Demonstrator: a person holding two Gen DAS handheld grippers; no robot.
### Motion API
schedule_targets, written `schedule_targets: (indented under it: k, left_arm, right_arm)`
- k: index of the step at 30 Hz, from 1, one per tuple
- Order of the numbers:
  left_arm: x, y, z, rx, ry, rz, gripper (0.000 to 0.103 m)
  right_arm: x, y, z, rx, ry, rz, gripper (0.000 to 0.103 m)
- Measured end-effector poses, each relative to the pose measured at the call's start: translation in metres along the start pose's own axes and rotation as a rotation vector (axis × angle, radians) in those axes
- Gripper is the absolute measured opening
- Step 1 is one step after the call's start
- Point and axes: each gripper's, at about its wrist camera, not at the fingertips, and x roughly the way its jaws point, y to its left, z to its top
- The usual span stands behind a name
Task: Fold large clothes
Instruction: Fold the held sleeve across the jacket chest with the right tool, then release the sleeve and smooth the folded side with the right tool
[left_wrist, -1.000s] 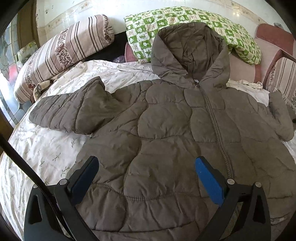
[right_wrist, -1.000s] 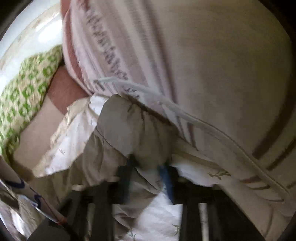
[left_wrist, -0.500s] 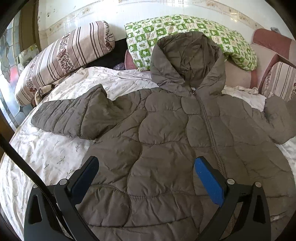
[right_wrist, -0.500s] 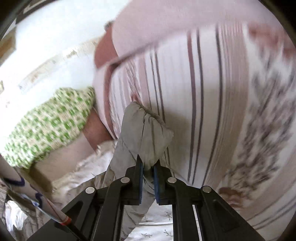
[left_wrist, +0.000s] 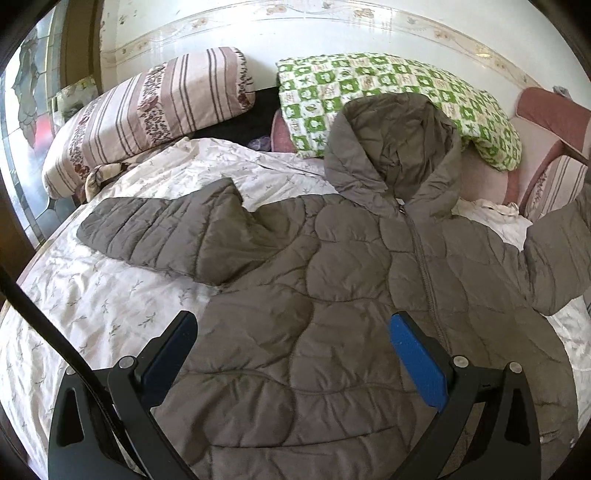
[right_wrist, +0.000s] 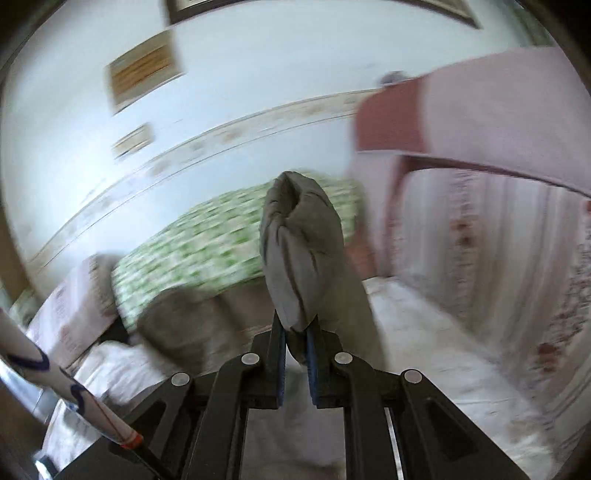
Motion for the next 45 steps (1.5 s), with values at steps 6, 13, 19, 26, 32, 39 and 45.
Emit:
schedule_targets:
  k: [6, 13, 19, 26, 32, 39, 45]
  left_arm:
    - [-0.003, 0.015, 0.001, -0.022, -0.008, 0.013, 0.103]
    - [-0.003, 0.031, 0.001, -0.049, -0.007, 0.033, 0.103]
    - [0.004, 0.043, -0.002, -0.066, 0.013, 0.050, 0.103]
    - [0.012, 0.042, -0.003, -0.064, 0.029, 0.050, 0.103]
    - [0.017, 0.031, -0.002, -0.047, 0.034, 0.045, 0.103]
    - [0.018, 0.017, -0.004, -0.016, 0.025, 0.041, 0.103]
    - [0.021, 0.006, -0.004, 0.008, 0.020, 0.033, 0.103]
  right_arm:
    - [0.038, 0.090, -0.052, -0.058, 0.123, 0.196, 0.010]
    - [0.098, 0.173, -0.135, -0.077, 0.300, 0.357, 0.010]
    - [0.164, 0.213, -0.224, -0.119, 0.480, 0.372, 0.010]
    - [0.179, 0.229, -0.265, -0.196, 0.563, 0.394, 0.021]
    - [0.146, 0.216, -0.235, -0.268, 0.513, 0.482, 0.043]
    - [0.144, 0.151, -0.191, -0.235, 0.372, 0.260, 0.050]
    - [0.196, 0.090, -0.197, -0.268, 0.422, -0.122, 0.050]
